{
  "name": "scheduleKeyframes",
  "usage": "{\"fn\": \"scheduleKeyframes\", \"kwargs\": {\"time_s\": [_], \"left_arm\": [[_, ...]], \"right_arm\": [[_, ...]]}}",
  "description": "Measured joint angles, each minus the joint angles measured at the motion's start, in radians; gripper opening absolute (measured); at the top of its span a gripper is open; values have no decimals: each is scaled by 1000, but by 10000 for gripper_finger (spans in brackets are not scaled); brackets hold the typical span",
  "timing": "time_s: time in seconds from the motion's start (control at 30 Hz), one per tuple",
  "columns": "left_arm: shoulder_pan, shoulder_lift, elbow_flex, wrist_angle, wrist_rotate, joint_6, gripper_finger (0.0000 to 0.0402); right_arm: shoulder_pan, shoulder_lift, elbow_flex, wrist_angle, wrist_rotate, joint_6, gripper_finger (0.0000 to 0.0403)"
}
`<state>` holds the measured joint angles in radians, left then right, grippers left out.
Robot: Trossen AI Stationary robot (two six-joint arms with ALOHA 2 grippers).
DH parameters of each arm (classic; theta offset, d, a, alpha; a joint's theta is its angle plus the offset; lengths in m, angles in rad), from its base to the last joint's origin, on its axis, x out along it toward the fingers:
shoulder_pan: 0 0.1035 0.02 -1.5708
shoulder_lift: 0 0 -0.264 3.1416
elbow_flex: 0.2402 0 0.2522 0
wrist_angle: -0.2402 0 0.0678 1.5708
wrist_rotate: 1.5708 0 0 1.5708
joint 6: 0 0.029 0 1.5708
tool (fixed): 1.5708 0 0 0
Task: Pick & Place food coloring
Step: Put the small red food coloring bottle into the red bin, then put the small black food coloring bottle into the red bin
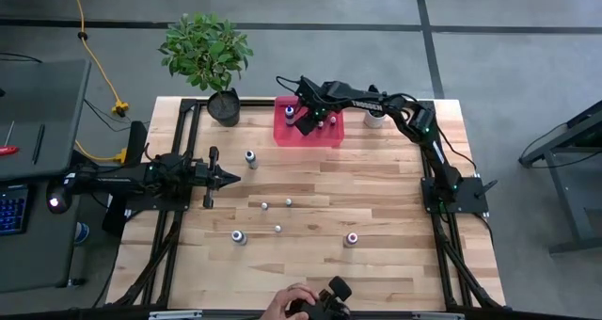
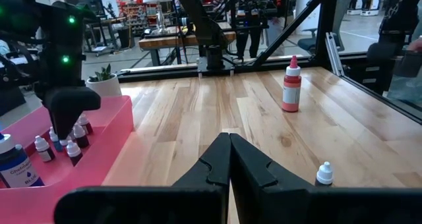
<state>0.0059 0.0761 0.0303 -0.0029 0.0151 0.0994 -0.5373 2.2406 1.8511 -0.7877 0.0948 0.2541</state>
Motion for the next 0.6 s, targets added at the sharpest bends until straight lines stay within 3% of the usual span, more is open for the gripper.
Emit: {"fn": "scheduleKeyframes", "kwargs": {"time_s": [0.3,0.6], "left_arm": [[0,0,0,0,0,0,0],[0,0,0,0,0,0,0]], "right_arm": [[-4,-10,33,-12,23,-25,138],[-2,-10,187,-82,38,-97,170]]}}
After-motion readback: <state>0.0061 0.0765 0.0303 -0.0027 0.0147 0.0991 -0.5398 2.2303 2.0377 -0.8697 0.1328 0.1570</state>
